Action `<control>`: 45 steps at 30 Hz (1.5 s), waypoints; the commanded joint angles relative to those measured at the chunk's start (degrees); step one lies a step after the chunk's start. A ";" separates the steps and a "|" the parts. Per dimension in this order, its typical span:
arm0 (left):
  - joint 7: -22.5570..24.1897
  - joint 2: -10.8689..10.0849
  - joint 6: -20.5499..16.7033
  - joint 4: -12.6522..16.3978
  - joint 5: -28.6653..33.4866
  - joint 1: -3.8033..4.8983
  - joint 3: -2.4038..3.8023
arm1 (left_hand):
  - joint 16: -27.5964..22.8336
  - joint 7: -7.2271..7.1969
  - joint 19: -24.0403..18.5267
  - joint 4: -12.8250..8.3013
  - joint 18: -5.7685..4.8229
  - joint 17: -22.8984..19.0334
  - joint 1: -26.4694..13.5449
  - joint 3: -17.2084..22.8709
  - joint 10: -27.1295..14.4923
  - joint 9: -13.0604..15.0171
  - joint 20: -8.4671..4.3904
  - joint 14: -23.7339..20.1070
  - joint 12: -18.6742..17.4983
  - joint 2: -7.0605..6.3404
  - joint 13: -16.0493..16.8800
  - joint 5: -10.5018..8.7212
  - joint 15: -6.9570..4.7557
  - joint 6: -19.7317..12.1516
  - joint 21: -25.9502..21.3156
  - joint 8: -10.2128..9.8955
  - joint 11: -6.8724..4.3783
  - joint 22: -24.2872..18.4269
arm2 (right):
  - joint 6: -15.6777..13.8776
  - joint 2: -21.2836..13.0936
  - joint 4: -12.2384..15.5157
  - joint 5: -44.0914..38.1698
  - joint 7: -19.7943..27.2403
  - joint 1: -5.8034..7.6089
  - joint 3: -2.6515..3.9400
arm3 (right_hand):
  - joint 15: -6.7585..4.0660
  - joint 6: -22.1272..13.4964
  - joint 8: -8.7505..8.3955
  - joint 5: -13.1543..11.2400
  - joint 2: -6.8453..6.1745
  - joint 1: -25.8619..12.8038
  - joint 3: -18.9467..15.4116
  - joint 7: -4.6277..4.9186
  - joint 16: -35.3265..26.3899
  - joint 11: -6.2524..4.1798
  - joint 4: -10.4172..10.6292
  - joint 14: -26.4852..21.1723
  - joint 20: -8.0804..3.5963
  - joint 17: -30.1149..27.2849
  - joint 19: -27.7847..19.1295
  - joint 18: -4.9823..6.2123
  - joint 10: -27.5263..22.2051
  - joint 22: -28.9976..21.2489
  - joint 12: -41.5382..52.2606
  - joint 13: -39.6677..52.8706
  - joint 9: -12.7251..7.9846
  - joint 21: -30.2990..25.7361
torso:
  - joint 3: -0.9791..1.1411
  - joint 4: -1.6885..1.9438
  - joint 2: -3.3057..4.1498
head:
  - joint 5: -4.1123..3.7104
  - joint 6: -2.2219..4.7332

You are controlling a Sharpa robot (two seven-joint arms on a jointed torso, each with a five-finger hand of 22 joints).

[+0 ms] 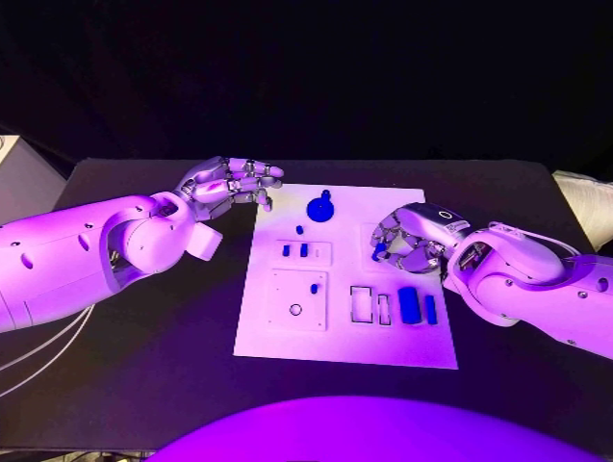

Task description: Assemble the parts on the task board

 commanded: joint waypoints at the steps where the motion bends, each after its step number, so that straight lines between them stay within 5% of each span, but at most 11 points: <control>1: 0.26 0.15 0.97 -0.03 0.37 -0.01 0.04 | -0.26 0.06 0.28 -0.05 0.76 -0.09 0.17 -0.30 -0.01 -0.06 0.06 0.29 -0.28 0.40 -0.07 0.30 0.17 -0.12 -0.24 0.37 0.32 -0.08 | -3.18 -0.56 1.28 2.97 0.25 0.72 0.24 | -0.53 0.51 1.63 0.36 1.33 0.86 -0.10 -0.50 0.27 -2.43 -0.33 2.68 0.11 0.10 0.39 -0.72 2.88 0.05 -0.09 0.08 2.36 0.24 | -0.02 -0.03 0.01 | -0.11 0.01; 8: 0.28 0.40 1.03 -0.22 0.42 -0.03 0.04 | -0.26 0.06 0.28 -0.05 0.76 -0.09 0.17 -0.30 -0.01 -0.06 0.06 0.29 -0.28 0.40 -0.07 0.30 0.17 -0.12 -0.24 0.37 0.32 -0.08 | -4.20 -1.79 4.65 6.39 1.10 2.15 0.60 | -0.55 0.45 1.75 0.46 1.31 0.82 0.02 -0.48 0.30 -2.43 -0.48 2.69 0.08 0.13 0.41 -0.74 2.97 0.15 -0.22 0.10 2.52 0.31 | 0.00 0.01 -0.04 | 0.14 0.01; 16: 0.30 0.58 1.08 -0.28 0.52 -0.11 0.04 | -0.26 0.06 0.28 -0.05 0.76 -0.09 0.17 -0.30 -0.01 -0.06 0.06 0.29 -0.28 0.40 -0.07 0.30 0.17 -0.12 -0.24 0.37 0.32 -0.08 | -4.22 0.34 7.15 6.45 2.82 1.87 0.60 | -0.55 0.37 1.82 0.54 1.31 0.79 0.12 -0.45 0.33 -2.41 -0.61 2.70 0.07 0.18 0.35 -0.71 3.00 0.05 -0.34 0.11 2.64 0.19 | 0.09 0.04 0.09 | 0.77 0.01; 32: 0.28 0.98 1.18 -0.15 0.66 -0.16 0.04 | -0.26 0.06 0.28 -0.05 0.76 -0.09 0.17 -0.30 -0.01 -0.06 0.06 0.29 -0.28 0.40 -0.07 0.30 0.17 -0.12 -0.24 0.37 0.32 -0.08 | -1.98 9.79 5.39 -1.25 5.09 -4.21 -0.58 | -0.53 0.22 1.91 0.67 1.30 0.73 0.27 -0.40 0.26 -2.37 -0.80 2.65 0.06 0.00 0.22 -0.67 3.00 -0.14 -0.55 0.12 2.81 -0.02 | -0.04 0.07 0.07 | 2.11 0.01; 45: 0.20 0.90 1.22 -0.08 0.68 -0.16 0.04 | -0.26 0.06 0.28 -0.05 0.76 -0.09 0.17 -0.30 -0.01 -0.06 0.06 0.29 -0.28 0.40 -0.07 0.30 0.17 -0.12 -0.24 0.37 0.32 -0.08 | 1.28 11.65 3.97 -3.12 4.32 -5.62 -0.93 | -0.48 0.03 1.96 0.71 1.32 0.57 0.36 -0.33 0.17 -2.31 -0.89 2.60 0.07 -0.19 0.02 -0.60 2.96 -0.48 -0.76 0.13 2.96 -0.39 | 0.02 0.01 0.12 | 2.36 0.01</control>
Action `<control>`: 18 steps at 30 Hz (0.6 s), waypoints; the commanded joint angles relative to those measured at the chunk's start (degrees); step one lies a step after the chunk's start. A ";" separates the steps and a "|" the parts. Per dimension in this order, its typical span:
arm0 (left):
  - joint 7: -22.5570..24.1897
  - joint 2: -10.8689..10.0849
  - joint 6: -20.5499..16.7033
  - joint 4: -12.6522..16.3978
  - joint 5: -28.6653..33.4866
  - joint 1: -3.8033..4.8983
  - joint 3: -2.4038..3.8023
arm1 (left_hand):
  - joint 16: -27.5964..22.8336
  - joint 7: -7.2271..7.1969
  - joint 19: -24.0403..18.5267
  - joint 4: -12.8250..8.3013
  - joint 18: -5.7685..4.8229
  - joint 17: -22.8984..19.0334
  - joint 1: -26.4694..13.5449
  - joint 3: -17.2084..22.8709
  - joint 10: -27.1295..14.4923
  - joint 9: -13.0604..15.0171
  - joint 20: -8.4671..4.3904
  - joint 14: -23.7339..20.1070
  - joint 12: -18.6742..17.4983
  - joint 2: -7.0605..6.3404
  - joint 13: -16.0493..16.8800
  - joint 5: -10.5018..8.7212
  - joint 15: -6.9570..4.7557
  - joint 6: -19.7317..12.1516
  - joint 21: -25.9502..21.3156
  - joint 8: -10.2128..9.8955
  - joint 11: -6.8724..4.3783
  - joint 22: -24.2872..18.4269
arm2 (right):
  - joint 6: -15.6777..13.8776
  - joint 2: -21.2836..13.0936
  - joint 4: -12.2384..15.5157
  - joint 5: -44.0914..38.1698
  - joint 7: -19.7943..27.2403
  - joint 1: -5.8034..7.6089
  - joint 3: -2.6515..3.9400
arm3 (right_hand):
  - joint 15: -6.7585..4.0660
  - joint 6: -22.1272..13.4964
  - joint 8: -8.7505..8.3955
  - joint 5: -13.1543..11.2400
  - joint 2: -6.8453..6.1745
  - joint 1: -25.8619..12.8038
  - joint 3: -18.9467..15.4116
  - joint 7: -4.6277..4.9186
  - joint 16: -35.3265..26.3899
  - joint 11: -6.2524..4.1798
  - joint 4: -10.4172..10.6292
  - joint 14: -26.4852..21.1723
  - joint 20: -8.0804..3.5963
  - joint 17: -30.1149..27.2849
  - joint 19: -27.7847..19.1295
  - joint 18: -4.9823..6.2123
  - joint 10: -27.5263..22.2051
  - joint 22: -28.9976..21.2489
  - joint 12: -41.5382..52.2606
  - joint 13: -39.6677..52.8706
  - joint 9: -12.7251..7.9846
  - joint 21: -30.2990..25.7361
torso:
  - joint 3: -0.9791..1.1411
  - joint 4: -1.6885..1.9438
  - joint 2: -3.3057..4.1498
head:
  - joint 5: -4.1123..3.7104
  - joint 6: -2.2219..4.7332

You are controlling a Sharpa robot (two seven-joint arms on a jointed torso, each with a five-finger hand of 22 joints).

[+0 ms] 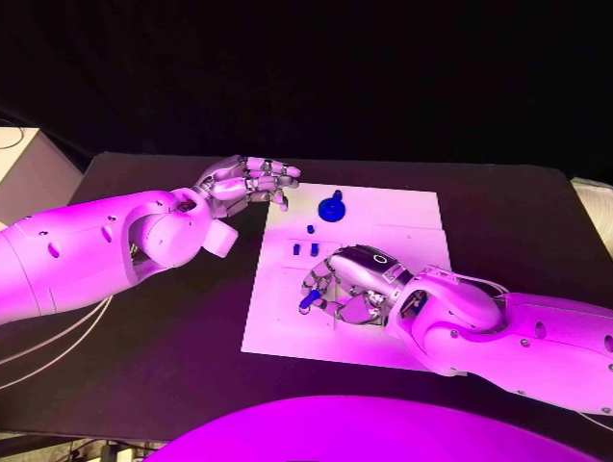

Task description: Assemble the parts on the task board

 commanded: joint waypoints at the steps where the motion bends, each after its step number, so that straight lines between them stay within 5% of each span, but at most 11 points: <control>1: 0.27 0.08 1.02 0.17 0.45 -0.01 0.04 | -0.26 0.07 0.29 -0.05 0.76 -0.09 0.17 -0.30 -0.01 -0.07 0.06 0.29 -0.28 0.40 -0.09 0.30 0.17 -0.13 -0.25 0.37 0.32 -0.09 | 2.71 0.30 -0.22 -2.24 0.23 -0.13 -0.04 | -0.50 0.23 1.96 0.19 0.46 -0.21 0.00 0.29 0.19 -2.10 -0.32 2.59 0.06 -0.07 0.03 -0.60 2.35 -0.08 -0.34 0.08 2.95 -0.38 | 0.05 -0.01 0.01 | 0.02 0.01; 18: 0.19 -0.03 1.01 0.23 0.45 -0.01 0.04 | -0.36 0.06 0.39 0.02 0.76 -0.10 0.20 -0.35 0.00 -0.11 0.07 0.31 -0.33 0.51 -0.12 0.28 0.17 -0.13 -0.42 0.48 0.33 -0.22 | 3.50 1.39 -1.12 -6.15 -2.88 -0.48 -0.18 | -0.49 0.18 2.01 0.22 0.44 -0.28 0.03 0.30 0.22 -2.09 -0.40 2.60 0.07 0.01 0.04 -0.62 2.37 0.03 -0.42 0.09 3.04 -0.30 | -0.02 0.03 0.02 | 0.20 0.01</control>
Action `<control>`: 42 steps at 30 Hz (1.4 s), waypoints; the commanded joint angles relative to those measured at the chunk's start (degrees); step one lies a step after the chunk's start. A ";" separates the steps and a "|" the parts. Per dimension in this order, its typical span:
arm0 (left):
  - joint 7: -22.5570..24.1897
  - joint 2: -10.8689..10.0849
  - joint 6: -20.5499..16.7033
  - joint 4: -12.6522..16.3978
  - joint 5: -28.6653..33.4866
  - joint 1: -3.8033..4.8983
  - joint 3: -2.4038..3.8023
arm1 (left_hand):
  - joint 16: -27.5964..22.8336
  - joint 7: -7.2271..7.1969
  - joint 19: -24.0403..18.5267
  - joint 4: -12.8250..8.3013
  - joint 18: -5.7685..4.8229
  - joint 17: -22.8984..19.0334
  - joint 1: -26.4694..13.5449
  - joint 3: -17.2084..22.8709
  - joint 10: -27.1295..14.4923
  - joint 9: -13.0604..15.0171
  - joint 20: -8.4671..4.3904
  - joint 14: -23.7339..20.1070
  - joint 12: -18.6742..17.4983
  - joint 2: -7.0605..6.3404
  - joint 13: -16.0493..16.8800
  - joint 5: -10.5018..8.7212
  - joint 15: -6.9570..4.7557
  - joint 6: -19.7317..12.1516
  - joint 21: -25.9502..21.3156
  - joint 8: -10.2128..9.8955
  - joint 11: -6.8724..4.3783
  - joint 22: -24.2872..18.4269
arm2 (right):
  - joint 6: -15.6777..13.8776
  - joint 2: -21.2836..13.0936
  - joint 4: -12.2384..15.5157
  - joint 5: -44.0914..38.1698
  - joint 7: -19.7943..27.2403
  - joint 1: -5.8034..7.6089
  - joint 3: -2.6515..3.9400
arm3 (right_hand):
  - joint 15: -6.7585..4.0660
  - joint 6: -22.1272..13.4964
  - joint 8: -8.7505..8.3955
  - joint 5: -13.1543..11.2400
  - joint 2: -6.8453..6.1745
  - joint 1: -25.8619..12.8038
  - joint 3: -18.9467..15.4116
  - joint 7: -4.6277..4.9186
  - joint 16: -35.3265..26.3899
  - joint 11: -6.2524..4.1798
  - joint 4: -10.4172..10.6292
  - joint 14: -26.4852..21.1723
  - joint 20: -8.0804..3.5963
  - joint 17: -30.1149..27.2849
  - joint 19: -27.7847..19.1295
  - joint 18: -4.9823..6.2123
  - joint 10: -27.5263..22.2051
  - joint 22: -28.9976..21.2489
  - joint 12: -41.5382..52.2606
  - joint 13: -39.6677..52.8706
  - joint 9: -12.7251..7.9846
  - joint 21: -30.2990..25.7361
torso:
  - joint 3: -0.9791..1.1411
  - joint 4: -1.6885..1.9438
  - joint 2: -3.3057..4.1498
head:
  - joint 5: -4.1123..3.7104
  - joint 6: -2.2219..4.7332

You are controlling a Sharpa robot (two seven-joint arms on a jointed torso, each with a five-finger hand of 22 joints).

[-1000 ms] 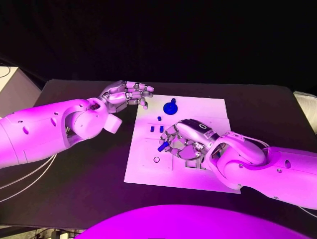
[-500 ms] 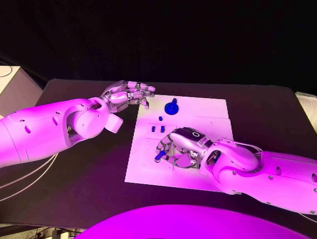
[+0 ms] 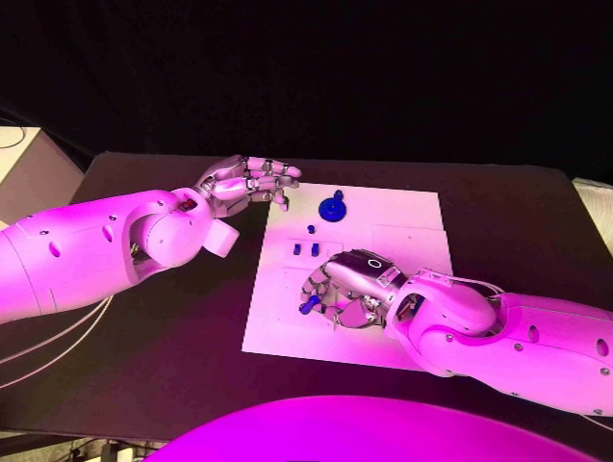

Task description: Assemble the parts on the task board

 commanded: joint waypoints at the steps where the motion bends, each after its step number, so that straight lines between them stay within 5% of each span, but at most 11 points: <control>1: 0.25 0.04 0.98 0.20 0.39 -0.01 0.04 | -0.36 0.06 0.39 0.02 0.76 -0.10 0.20 -0.35 0.00 -0.05 0.07 0.31 -0.33 0.51 -0.05 0.28 0.17 -0.13 -0.20 0.12 0.33 -0.05 | 1.03 0.29 -0.13 -3.08 -1.89 -0.14 -0.03 | -0.49 0.25 2.01 0.24 0.51 -0.33 0.18 0.22 0.22 -1.90 -0.25 2.60 0.07 0.03 0.04 -0.63 2.17 0.06 -0.39 0.05 3.02 -0.30 | -0.03 0.03 0.01 | 0.05 0.01; 12: 0.13 -0.13 1.06 0.25 0.39 -0.01 0.04 | -0.39 0.07 0.42 0.06 0.76 -0.10 0.16 -0.39 0.00 -0.07 0.08 0.32 -0.35 0.52 -0.06 0.28 0.18 -0.15 -0.26 0.14 0.34 -0.09 | 0.97 0.91 -0.48 -5.24 -4.18 -0.55 -0.04 | -0.49 0.24 2.03 0.25 0.52 -0.34 0.20 0.22 0.25 -1.90 -0.28 2.61 0.07 0.11 0.09 -0.66 2.19 0.21 -0.41 0.06 3.05 -0.17 | -0.01 0.00 -0.01 | 0.23 0.01; 22: -0.02 -0.15 1.16 0.30 0.39 -0.01 0.04 | -0.39 0.07 0.42 0.06 0.76 -0.10 0.16 -0.39 0.00 -0.07 0.08 0.32 -0.35 0.52 -0.06 0.28 0.18 -0.15 -0.26 0.14 0.34 -0.09 | 3.90 1.81 -0.88 -5.77 -4.11 -0.83 -0.11 | -0.44 0.11 2.22 0.03 0.25 -0.74 0.07 0.25 0.11 -1.85 -0.46 2.53 0.11 -0.24 -0.14 -0.58 2.18 -0.10 -0.71 0.09 3.33 -0.54 | -0.02 0.01 -0.01 | 0.28 0.01; 27: -0.06 -0.15 1.18 0.31 0.39 -0.01 0.04 | -0.39 0.07 0.42 0.06 0.76 -0.10 0.16 -0.39 0.00 -0.07 0.08 0.32 -0.35 0.52 -0.06 0.28 0.18 -0.15 -0.26 0.14 0.34 -0.09 | 4.49 2.17 -1.12 -5.32 -2.90 -0.91 -0.21 | 0.25 -2.23 1.19 0.35 -1.13 -2.69 -0.78 1.02 -0.15 -1.04 -0.20 2.35 0.53 -0.83 -1.15 -0.31 0.02 -1.60 -2.69 -0.27 3.24 -2.30 | -0.02 0.00 -0.03 | 0.26 0.01; 32: -0.13 -0.16 1.23 0.30 0.39 0.00 0.04 | -0.39 0.07 0.42 0.06 0.76 -0.10 0.16 -0.39 0.00 -0.07 0.08 0.32 -0.35 0.52 -0.06 0.28 0.18 -0.15 -0.26 0.14 0.34 -0.09 | 3.51 2.33 -1.25 -4.63 -1.47 -0.94 -0.30 | 1.67 -6.39 -1.72 0.46 -4.31 -4.99 -2.50 2.01 -0.48 0.67 0.58 2.02 1.85 -1.66 -2.33 0.10 -5.54 -3.49 -5.08 -1.14 1.99 -4.69 | -0.02 -0.01 -0.02 | 0.26 0.01; 42: -0.42 -0.19 1.47 0.29 0.39 0.00 0.04 | -0.45 0.09 0.46 0.17 0.75 -0.10 0.07 -0.47 -0.03 -0.10 0.09 0.32 -0.40 0.52 -0.09 0.27 0.20 -0.19 -0.38 0.18 0.35 -0.18 | 0.19 2.12 -1.17 -4.32 -0.79 -0.96 -0.34 | 2.02 -7.74 -2.93 0.16 -4.80 -4.68 -4.26 2.30 -0.72 1.06 0.50 1.79 2.30 -2.30 -3.15 0.52 -8.68 -5.08 -4.69 -1.09 1.43 -6.65 | 0.03 -0.03 -0.01 | 0.18 0.01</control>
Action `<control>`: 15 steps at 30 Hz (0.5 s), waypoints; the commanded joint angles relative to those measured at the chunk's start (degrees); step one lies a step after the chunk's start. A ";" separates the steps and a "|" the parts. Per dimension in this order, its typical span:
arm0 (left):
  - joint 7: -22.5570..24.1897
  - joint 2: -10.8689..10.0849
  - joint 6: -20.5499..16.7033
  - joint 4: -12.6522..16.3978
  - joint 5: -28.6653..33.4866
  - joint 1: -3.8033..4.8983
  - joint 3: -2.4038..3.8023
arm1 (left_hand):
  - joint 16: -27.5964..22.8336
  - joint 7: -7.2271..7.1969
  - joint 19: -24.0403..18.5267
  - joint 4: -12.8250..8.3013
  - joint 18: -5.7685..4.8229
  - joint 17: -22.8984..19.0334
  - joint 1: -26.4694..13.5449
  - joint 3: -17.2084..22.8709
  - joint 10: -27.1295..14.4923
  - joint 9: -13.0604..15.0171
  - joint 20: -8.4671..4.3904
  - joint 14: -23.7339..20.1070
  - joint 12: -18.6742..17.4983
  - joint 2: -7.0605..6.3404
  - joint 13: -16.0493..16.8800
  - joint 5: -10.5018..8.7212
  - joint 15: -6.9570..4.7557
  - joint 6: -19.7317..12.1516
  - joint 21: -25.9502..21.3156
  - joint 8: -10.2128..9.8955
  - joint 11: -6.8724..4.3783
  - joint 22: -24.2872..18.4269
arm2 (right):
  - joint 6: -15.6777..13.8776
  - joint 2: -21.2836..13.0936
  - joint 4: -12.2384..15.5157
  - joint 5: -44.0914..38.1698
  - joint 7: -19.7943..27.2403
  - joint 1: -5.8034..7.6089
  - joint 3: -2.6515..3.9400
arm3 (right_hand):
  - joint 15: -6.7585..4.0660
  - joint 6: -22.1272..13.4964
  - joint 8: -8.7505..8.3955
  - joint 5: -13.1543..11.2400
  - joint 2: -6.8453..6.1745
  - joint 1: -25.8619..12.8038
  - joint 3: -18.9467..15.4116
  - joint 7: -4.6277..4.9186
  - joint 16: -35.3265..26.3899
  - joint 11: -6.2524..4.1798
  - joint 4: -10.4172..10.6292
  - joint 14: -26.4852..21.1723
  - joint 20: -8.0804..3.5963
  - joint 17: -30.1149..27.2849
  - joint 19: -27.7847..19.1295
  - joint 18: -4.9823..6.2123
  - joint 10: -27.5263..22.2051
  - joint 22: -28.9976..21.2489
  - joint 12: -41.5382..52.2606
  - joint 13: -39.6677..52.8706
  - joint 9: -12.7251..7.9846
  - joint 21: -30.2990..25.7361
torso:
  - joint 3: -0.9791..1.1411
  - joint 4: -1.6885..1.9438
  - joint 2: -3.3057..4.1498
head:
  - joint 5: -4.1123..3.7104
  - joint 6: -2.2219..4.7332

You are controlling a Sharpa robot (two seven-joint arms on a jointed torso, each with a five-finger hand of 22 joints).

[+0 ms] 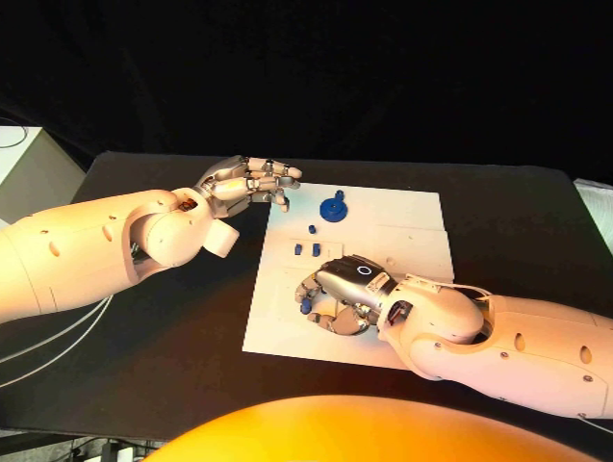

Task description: Assemble the parts on the task board

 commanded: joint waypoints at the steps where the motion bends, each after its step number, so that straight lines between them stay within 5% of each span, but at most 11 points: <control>1: 0.01 0.04 1.25 0.16 0.34 0.00 0.04 | -0.20 0.09 0.46 -0.08 0.75 -0.10 0.07 -0.22 -0.03 -0.05 0.09 0.32 -0.14 0.52 -0.05 0.28 0.20 -0.19 -0.39 0.18 0.35 -0.05 | -1.92 -0.13 0.10 0.11 1.31 -0.09 -0.04 | 0.61 -0.60 -0.44 -0.23 -0.40 0.22 -0.71 0.03 -0.28 0.10 0.03 1.81 0.01 -0.10 -0.67 0.57 -1.04 -0.46 0.32 0.08 -0.18 -0.71 | 0.02 -0.03 0.01 | -0.07 0.00; 15: -0.33 0.08 1.55 0.08 0.34 0.00 0.03 | -0.25 0.12 0.48 0.00 0.74 -0.10 -0.02 -0.30 -0.10 -0.08 0.11 0.31 -0.20 0.48 -0.08 0.26 0.22 -0.26 -0.49 0.19 0.39 -0.13 | -12.49 -2.21 1.76 4.15 4.75 -0.12 0.03 | 1.09 -4.29 -3.51 0.32 1.08 3.17 -8.79 0.39 -1.63 0.62 0.98 0.76 0.53 -2.93 -2.76 1.50 -6.67 -4.84 3.99 0.39 -1.73 -6.24 | 0.02 -0.09 -0.08 | -0.81 0.00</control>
